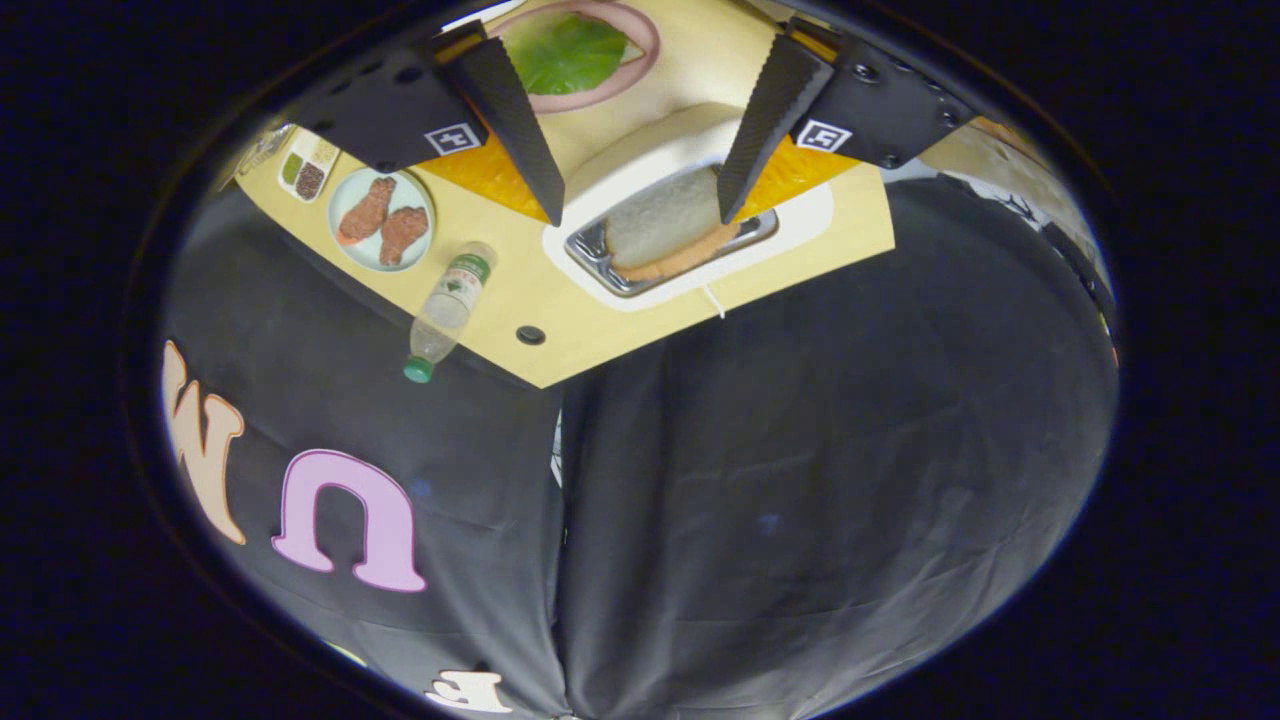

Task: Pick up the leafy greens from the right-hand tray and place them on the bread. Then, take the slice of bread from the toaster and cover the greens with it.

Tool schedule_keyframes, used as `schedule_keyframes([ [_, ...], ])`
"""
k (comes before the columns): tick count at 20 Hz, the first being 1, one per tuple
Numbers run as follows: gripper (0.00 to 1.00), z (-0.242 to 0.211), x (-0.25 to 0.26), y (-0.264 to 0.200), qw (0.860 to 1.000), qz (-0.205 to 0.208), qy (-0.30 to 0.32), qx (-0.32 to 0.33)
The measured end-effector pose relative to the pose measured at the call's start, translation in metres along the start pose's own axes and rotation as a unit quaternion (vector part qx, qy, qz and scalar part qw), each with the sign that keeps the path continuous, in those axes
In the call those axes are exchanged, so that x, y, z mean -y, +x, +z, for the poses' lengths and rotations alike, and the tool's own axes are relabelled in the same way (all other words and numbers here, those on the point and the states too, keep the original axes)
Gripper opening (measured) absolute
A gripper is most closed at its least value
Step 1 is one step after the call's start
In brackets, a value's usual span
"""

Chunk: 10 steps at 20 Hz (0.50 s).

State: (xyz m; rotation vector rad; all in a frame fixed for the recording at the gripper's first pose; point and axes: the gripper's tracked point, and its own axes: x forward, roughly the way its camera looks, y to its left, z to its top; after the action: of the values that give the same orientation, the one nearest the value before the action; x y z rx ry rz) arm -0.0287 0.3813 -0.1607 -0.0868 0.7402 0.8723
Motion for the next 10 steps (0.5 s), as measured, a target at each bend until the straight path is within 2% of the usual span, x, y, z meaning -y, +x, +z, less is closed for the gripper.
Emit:
schedule_keyframes([
  [4, 0.98, 0.007, -0.013, 0.025, 1.000, 0.001, 0.026, -0.006],
  [9, 0.98, -0.007, -0.014, 0.042, 0.998, -0.033, 0.015, -0.046],
  [10, 0.91, -0.012, -0.014, 0.045, 0.998, -0.037, 0.014, -0.056],
])
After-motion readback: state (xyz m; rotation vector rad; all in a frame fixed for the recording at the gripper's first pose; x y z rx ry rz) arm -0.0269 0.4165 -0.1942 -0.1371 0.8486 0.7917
